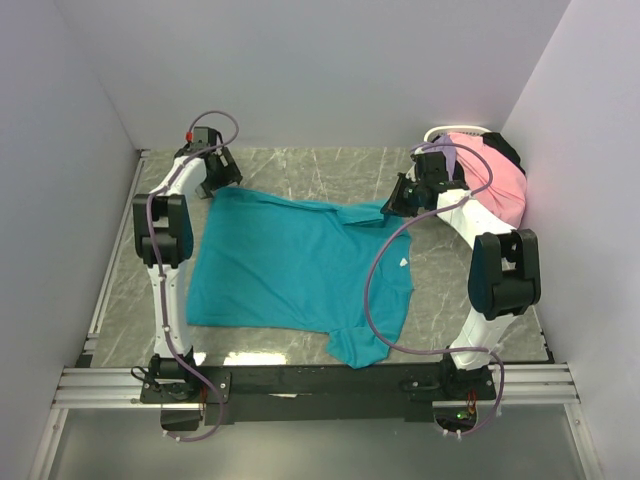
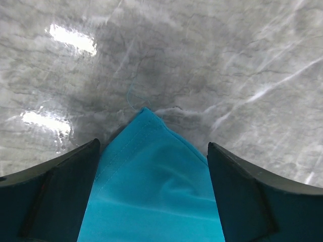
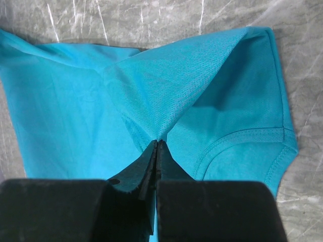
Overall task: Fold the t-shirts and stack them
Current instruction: Fold the tshirt
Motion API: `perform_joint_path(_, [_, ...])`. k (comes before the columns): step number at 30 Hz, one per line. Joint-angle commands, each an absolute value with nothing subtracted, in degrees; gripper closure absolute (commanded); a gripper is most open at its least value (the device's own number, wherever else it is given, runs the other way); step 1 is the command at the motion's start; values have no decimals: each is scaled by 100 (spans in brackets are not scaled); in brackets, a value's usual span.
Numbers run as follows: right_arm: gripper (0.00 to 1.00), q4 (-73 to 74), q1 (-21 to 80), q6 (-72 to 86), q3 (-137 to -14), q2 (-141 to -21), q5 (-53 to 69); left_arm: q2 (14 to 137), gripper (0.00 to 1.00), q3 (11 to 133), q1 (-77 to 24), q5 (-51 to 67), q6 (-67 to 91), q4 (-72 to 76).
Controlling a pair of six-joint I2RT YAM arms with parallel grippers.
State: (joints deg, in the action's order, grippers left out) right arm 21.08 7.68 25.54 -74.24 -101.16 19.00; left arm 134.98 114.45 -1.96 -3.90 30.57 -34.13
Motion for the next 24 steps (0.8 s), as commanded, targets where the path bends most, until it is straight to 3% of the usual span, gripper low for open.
perform_joint_path(1, [100,2065,773,2408,-7620,-10107,1942,13702,9,11680,-185,-255,2927,-3507])
perform_joint_path(2, [100,2083,773,2417,-7638,-10116,1942,13728,16,11681,-185,-237,2927,-3498])
perform_joint_path(4, [100,2092,773,2417,-7646,-10116,1960,13790,18,11716,-185,-220,2935,-3524])
perform_joint_path(9, [100,2092,773,2408,-7638,-10134,1960,13843,50,11698,-176,-185,2944,-3498])
perform_joint_path(11, [100,2100,773,2408,-7629,-10125,1951,13834,67,11698,-176,-167,2936,-3489])
perform_joint_path(14, [100,2109,782,2391,-7638,-10134,1951,13773,81,11654,-185,-184,2936,-3472])
perform_joint_path(18, [100,2136,774,2382,-7612,-10038,1873,13580,87,11514,-184,-334,2944,-3428])
perform_joint_path(24, [100,2232,782,2382,-7524,-9678,1714,13009,78,11198,-176,-606,2918,-3314])
